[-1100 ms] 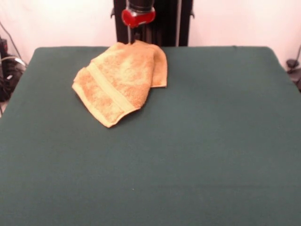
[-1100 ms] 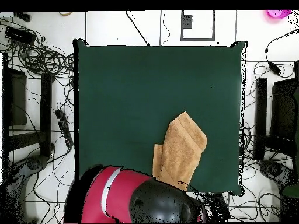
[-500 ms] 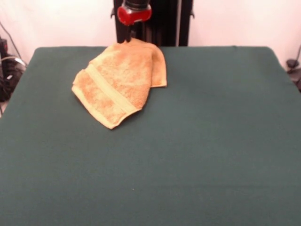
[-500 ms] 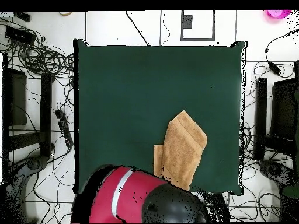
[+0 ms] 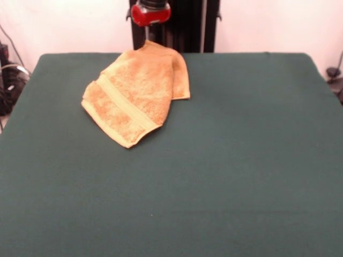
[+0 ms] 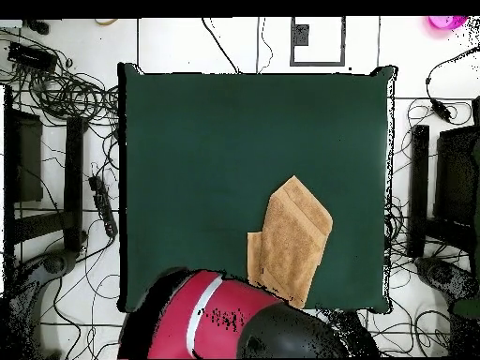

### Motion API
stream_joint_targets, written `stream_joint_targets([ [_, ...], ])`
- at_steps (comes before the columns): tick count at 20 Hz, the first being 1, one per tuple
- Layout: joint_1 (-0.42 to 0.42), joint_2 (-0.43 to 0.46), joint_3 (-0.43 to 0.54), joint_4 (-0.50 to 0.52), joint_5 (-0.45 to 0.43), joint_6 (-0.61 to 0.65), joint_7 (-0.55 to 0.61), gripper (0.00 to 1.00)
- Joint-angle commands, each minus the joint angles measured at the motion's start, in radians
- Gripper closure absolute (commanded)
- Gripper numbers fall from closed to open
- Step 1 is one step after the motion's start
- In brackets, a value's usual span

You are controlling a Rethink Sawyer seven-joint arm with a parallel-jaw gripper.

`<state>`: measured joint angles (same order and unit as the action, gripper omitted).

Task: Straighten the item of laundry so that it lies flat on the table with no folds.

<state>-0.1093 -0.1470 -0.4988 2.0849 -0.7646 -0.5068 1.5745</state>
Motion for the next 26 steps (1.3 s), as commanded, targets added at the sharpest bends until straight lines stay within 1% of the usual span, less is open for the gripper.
stream_joint_targets([
  [1,0.018,-0.001,0.099,-0.08,0.079,0.121,0.139,0.0],
  [7,0.022,-0.001,0.089,-0.084,0.068,0.126,0.13,0.0],
  [9,0.014,-0.019,0.094,-0.077,0.058,0.134,0.132,0.0],
  [11,-0.008,-0.078,0.122,-0.057,0.017,0.161,0.128,0.0],
  [12,-0.041,-0.142,0.164,-0.033,-0.015,0.205,0.13,0.0],
  [13,-0.06,-0.18,0.189,-0.017,-0.031,0.228,0.131,0.0],
  [14,-0.097,-0.248,0.235,0.014,-0.057,0.267,0.133,0.0],
  [16,-0.149,-0.351,0.308,0.063,-0.067,0.351,0.121,0.0],
  [18,-0.185,-0.423,0.359,0.099,-0.046,0.422,0.1,0.0],
  [20,-0.193,-0.454,0.381,0.111,-0.018,0.456,0.089,0.0],
  [24,-0.232,-0.478,0.465,0.128,0.017,0.437,0.124,0.0],
  [26,-0.233,-0.479,0.492,0.126,0.04,0.439,0.14,0.0],
])
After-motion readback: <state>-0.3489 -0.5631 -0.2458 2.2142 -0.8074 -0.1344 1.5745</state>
